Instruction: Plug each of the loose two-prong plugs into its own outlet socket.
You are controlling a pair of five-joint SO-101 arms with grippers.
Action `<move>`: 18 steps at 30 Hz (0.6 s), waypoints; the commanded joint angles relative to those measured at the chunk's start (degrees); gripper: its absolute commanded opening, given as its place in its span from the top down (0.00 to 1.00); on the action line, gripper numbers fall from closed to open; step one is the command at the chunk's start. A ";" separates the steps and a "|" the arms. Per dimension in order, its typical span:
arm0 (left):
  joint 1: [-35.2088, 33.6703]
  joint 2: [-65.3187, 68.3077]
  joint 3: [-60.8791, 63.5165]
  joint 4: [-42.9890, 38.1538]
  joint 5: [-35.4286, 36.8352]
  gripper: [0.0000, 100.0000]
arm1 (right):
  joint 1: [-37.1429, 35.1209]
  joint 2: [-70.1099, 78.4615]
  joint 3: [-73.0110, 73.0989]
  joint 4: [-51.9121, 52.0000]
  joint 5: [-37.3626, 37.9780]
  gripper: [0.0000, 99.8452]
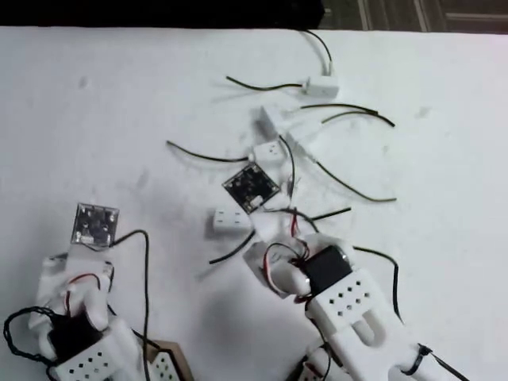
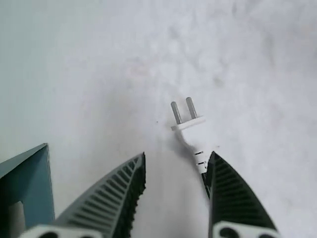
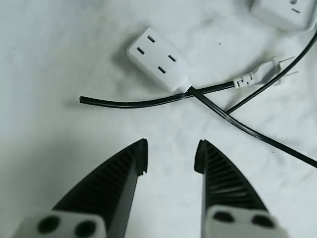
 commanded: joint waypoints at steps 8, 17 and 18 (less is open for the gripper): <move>2.24 3.12 -9.14 6.15 2.90 0.79 | 0.40 -1.01 -0.35 -1.01 -2.90 0.84; 2.33 43.74 -26.11 2.46 2.99 0.79 | 0.40 -1.01 -0.26 -1.01 -2.99 0.84; 2.33 48.48 -27.34 1.14 2.99 0.79 | 0.40 -1.01 -0.18 -1.01 -2.99 0.84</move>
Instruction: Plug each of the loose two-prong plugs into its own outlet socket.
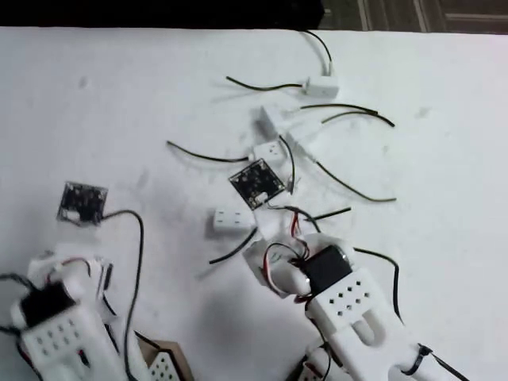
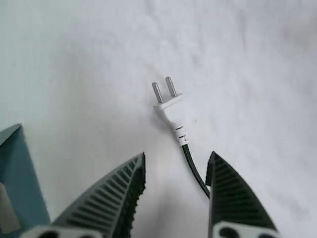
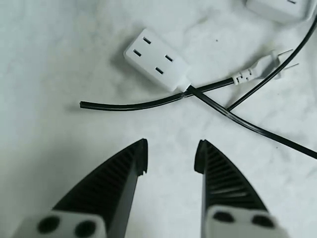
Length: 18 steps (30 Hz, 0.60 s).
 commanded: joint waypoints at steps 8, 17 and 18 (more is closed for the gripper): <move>0.40 53.93 -14.68 -17.14 3.78 0.72 | 0.40 -1.01 -0.18 -1.01 -0.44 0.84; 2.07 77.76 -32.79 -10.99 4.66 0.79 | 0.40 -1.01 -0.18 -1.01 -0.44 0.84; 2.59 79.52 -34.37 -9.93 4.66 0.82 | 0.40 -1.01 -0.18 -1.01 -0.44 0.84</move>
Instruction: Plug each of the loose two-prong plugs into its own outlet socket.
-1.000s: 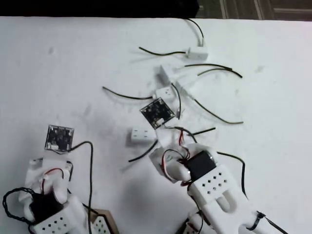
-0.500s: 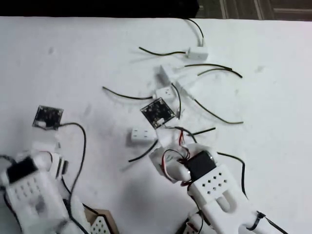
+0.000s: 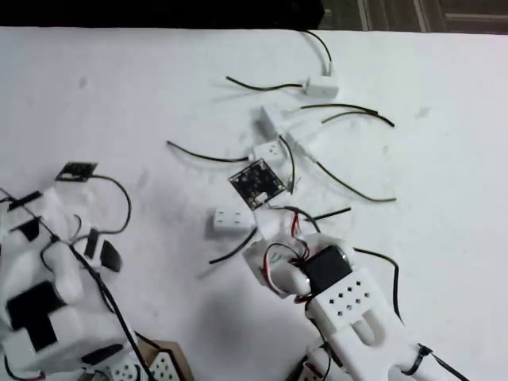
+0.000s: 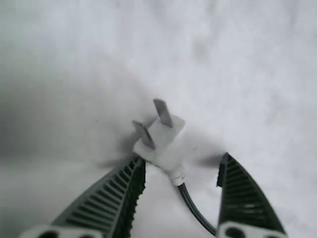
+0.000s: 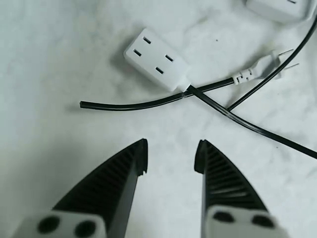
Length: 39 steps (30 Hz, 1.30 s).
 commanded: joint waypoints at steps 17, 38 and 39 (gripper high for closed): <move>17.36 -4.09 -35.43 19.16 0.35 0.98 | 8.48 -1.10 -0.53 -1.10 0.00 0.84; 52.35 -4.97 -44.84 26.99 0.00 0.98 | 46.64 -1.10 -6.42 -1.10 7.65 0.84; 54.73 -4.97 -44.40 26.99 1.67 0.98 | 47.52 -1.10 -6.42 -1.10 8.09 0.84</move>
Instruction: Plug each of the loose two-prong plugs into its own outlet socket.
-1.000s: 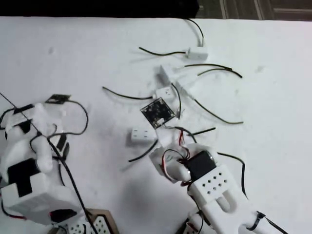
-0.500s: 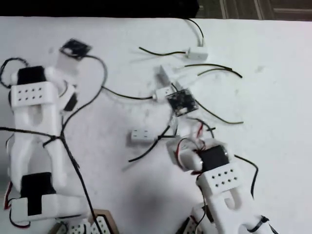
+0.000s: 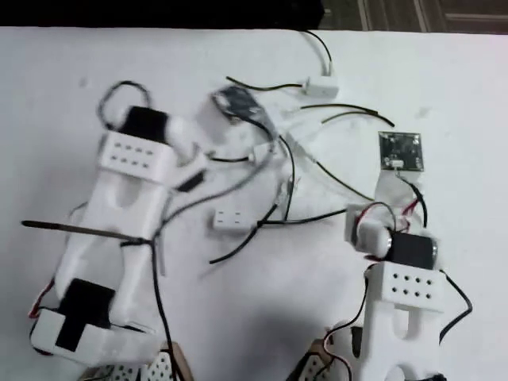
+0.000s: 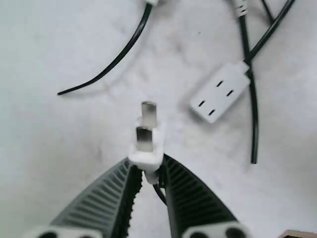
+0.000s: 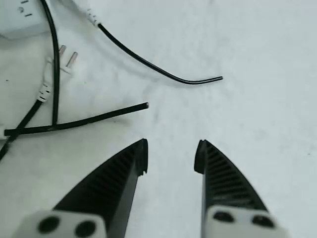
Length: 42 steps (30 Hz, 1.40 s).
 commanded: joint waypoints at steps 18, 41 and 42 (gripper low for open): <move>10.68 -9.71 -4.40 8.26 21.36 0.70 | 10.68 -1.10 -2.99 -4.00 10.64 0.84; -28.70 -48.13 57.32 -21.98 21.27 0.79 | -26.15 17.45 -16.88 3.74 51.25 0.84; -28.88 -49.27 59.16 -22.86 20.31 0.79 | -26.77 20.18 -19.52 5.05 51.34 0.83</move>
